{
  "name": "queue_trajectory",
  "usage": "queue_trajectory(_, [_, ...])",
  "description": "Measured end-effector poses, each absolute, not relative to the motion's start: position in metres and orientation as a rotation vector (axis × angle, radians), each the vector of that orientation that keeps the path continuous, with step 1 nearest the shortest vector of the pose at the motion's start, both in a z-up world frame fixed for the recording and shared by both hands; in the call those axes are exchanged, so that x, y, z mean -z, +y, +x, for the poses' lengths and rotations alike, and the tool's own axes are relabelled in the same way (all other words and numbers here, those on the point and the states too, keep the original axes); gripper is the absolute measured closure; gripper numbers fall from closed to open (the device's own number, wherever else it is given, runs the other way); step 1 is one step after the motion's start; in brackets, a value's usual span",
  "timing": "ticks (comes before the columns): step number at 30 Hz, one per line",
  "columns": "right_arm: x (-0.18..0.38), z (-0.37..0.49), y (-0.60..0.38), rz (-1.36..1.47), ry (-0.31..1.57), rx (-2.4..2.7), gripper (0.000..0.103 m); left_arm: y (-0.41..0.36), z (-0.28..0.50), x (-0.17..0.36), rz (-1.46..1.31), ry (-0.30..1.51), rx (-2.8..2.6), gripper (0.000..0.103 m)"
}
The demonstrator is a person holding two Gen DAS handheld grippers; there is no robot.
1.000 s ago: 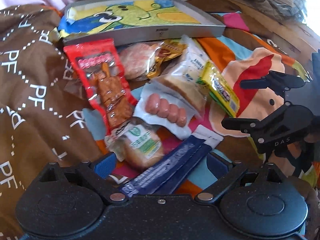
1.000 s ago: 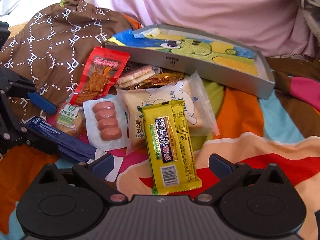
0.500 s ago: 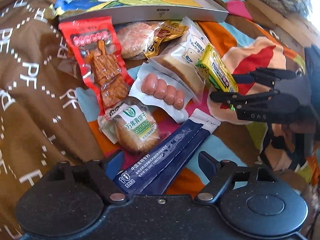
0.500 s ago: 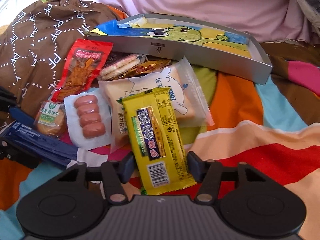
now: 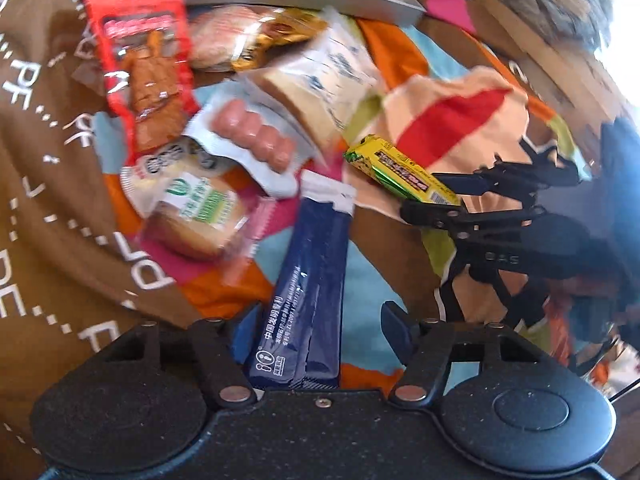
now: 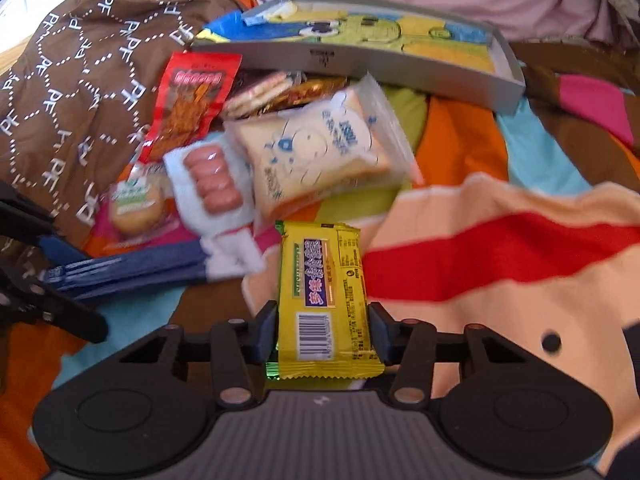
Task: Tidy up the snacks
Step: 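Grasp the yellow wafer bar with right tool while left tool grasps blue stick pack, then carry the wafer bar with right tool while left tool carries stick pack into tray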
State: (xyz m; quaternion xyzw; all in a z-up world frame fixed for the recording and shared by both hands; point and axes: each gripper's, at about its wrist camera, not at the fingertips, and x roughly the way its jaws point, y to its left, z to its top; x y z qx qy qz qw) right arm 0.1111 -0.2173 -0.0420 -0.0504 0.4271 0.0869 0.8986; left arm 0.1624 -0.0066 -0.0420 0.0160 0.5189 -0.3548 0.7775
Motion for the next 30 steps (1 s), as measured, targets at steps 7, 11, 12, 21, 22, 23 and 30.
queue_trajectory(7, [0.043,0.099,-0.211,-0.144,0.885,-0.2,0.042,-0.029,0.165,0.046,0.162,1.04,0.694,0.037])
queue_trajectory(11, [0.047,0.102,-0.206,-0.167,0.844,-0.199,0.037,-0.036,0.169,0.05,0.198,1.008,0.686,0.037])
queue_trajectory(12, [0.048,0.103,-0.204,-0.168,0.835,-0.197,0.036,-0.037,0.17,0.05,0.205,1.0,0.685,0.037])
queue_trajectory(21, [0.055,0.108,-0.205,-0.097,0.802,-0.187,0.039,-0.037,0.169,0.051,0.171,0.964,0.681,0.06])
queue_trajectory(22, [0.056,0.107,-0.206,-0.084,0.799,-0.184,0.04,-0.037,0.168,0.052,0.17,0.957,0.679,0.06])
queue_trajectory(23, [0.056,0.106,-0.206,-0.075,0.796,-0.182,0.041,-0.037,0.167,0.052,0.171,0.948,0.678,0.062])
queue_trajectory(30, [0.057,0.097,-0.202,-0.08,0.775,-0.169,0.051,-0.042,0.153,0.051,0.177,0.903,0.658,0.069])
